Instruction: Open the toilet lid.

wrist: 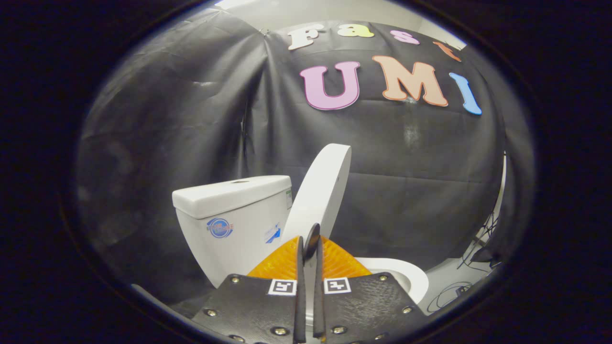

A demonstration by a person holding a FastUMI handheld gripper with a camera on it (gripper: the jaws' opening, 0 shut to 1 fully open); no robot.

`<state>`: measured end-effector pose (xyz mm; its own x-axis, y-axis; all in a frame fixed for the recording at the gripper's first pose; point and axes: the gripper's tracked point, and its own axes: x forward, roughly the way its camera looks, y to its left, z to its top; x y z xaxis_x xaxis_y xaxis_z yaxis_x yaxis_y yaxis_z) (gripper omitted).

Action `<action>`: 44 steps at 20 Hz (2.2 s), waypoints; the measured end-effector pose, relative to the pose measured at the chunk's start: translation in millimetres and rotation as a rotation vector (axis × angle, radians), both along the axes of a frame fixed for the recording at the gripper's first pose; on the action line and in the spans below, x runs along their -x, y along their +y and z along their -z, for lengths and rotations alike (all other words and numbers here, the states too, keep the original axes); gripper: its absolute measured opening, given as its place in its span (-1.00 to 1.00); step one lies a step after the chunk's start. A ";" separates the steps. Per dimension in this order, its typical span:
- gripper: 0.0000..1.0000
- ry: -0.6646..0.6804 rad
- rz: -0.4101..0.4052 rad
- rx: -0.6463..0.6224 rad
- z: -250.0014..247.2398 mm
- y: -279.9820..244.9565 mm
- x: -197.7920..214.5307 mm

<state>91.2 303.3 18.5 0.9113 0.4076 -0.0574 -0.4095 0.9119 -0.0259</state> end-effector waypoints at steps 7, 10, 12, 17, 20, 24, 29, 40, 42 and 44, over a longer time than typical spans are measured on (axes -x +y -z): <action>-0.87 -0.018 -0.022 -0.015 -5.4 27.5 3.7; -0.87 -0.030 -0.034 -0.005 -8.6 40.5 5.5; -0.87 -0.031 -0.042 -0.011 -7.4 47.9 6.9; -0.87 -0.036 -0.048 -0.029 -10.7 65.3 8.1; -0.87 -0.036 -0.044 -0.042 -11.2 70.1 9.0; -0.87 -0.045 -0.025 -0.055 -9.5 83.8 12.5; -0.77 -0.039 -0.024 -0.085 -7.9 90.6 13.6; -0.57 -0.014 -0.040 -0.120 -11.9 88.3 16.6; -0.57 -0.013 -0.058 -0.127 -14.5 90.0 20.6; -0.56 -0.012 -0.069 -0.131 -18.3 87.9 23.0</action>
<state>68.2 391.2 36.8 0.8810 0.4731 0.0108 -0.4721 0.8773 0.0863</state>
